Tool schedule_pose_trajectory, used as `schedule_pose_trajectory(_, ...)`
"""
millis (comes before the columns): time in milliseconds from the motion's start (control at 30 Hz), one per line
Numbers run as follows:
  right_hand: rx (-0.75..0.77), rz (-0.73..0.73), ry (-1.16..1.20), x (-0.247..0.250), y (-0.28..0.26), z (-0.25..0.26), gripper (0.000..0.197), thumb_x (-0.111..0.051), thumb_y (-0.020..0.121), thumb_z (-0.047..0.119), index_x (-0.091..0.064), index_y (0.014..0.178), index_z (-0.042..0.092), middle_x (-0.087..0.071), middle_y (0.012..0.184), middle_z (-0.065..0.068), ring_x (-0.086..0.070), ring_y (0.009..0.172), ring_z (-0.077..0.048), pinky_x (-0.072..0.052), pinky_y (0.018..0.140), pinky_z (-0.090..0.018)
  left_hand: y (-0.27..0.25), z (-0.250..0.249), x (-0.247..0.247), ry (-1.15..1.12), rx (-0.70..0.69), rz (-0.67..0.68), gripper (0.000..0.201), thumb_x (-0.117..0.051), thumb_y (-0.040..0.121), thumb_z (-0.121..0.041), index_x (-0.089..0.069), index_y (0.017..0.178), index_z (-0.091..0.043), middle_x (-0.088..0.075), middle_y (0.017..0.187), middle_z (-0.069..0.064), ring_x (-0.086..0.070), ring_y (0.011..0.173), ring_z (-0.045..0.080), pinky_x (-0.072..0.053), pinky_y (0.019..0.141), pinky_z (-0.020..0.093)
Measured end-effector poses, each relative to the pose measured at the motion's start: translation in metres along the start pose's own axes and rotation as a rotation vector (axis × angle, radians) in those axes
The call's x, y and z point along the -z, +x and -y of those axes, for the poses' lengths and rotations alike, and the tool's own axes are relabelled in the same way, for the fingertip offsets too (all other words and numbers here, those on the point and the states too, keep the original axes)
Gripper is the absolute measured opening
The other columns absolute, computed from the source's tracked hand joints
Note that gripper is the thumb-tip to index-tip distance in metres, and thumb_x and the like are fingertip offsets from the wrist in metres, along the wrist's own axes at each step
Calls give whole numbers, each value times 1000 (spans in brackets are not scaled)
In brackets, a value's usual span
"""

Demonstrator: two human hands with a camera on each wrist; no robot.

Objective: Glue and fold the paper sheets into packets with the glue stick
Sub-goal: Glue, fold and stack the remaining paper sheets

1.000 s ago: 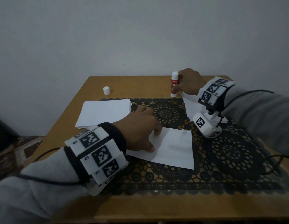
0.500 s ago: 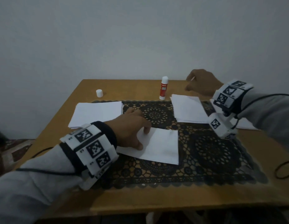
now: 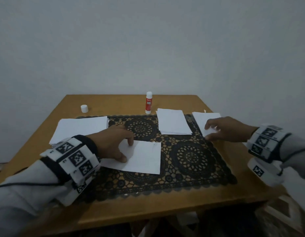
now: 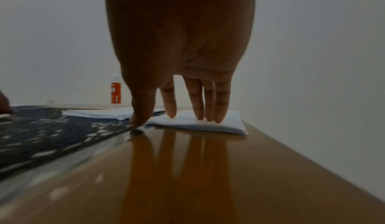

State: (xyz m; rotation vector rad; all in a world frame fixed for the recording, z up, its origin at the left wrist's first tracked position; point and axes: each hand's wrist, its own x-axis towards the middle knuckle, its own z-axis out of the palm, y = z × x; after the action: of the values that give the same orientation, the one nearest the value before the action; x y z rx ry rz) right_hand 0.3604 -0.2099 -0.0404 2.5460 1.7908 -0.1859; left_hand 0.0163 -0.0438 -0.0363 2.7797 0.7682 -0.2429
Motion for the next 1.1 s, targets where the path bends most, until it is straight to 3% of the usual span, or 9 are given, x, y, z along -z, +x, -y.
schedule_pose_trajectory(133, 84, -49, -40, -4, 6, 2, 28, -67, 87, 42, -64, 109, 23, -65, 115, -1, -48, 92, -10, -33, 75, -22, 0, 0, 0, -12, -2, -6, 44, -78, 75, -36, -54, 112, -30, -45, 119, -7, -38, 105, 10, -35, 85, 25)
schedule_pose_trajectory(267, 106, -86, -75, -1, 11, 2, 25, -65, 89, 41, -68, 104, 22, -65, 100, 4, -51, 85, -9, -34, 73, -24, 0, 1, 0, -18, -1, -8, 45, -78, 75, -36, -54, 112, -31, -46, 120, -6, -39, 106, 11, -35, 84, 25)
schedule_pose_trajectory(433, 94, -109, -66, -3, 13, 0, 18, -55, 96, 23, -73, 96, 18, -72, 104, 0, -60, 90, -17, -41, 78, -28, 0, 2, -1, -6, -5, -5, 44, -77, 75, -37, -54, 112, -31, -46, 121, -5, -41, 110, 13, -37, 88, 27)
schedule_pose_trajectory(500, 75, -81, -44, 0, 14, 2, 25, -47, 100, 19, -71, 92, 17, -70, 104, 3, -54, 86, -14, -33, 74, -27, 1, 2, -1, -7, -7, -6, 44, -77, 75, -38, -54, 112, -31, -46, 120, -6, -41, 108, 12, -37, 88, 26)
schedule_pose_trajectory(567, 44, -76, 11, 4, 14, 2, 28, -44, 101, 17, -72, 102, 15, -66, 106, 6, -49, 90, -10, -27, 73, -23, 1, 2, -1, -6, -5, -6, 44, -77, 75, -38, -54, 112, -31, -46, 120, -7, -41, 107, 12, -36, 87, 25)
schedule_pose_trajectory(733, 61, -106, -26, 1, 14, -1, 12, -64, 91, 32, -71, 91, 23, -71, 100, 4, -52, 80, -7, -29, 61, -12, 1, 2, -1, -9, 0, -6, 44, -77, 75, -37, -54, 113, -31, -46, 120, -7, -39, 105, 11, -34, 84, 24)
schedule_pose_trajectory(833, 67, -117, -85, -3, 15, -1, 28, -69, 85, 44, -72, 100, 21, -68, 101, 6, -51, 81, -4, -28, 60, -11, 2, 2, -2, -3, 2, -4, 44, -77, 76, -37, -54, 112, -31, -46, 120, -6, -39, 105, 11, -34, 84, 24)
schedule_pose_trajectory(933, 67, -123, -84, -4, 15, -1, 30, -69, 84, 46, -72, 100, 21, -68, 102, 5, -53, 84, -7, -30, 61, -14, 1, 2, -2, -5, 3, -6, 44, -77, 75, -37, -54, 112, -31, -46, 121, -6, -40, 105, 11, -35, 84, 24)
schedule_pose_trajectory(1100, 76, -136, -87, -4, 15, 1, 18, -70, 85, 38, -71, 94, 22, -68, 101, 4, -55, 87, -11, -34, 71, -26, 1, 1, -2, -12, 13, 2, 44, -77, 76, -37, -55, 114, -30, -47, 124, -5, -40, 109, 12, -37, 89, 26)
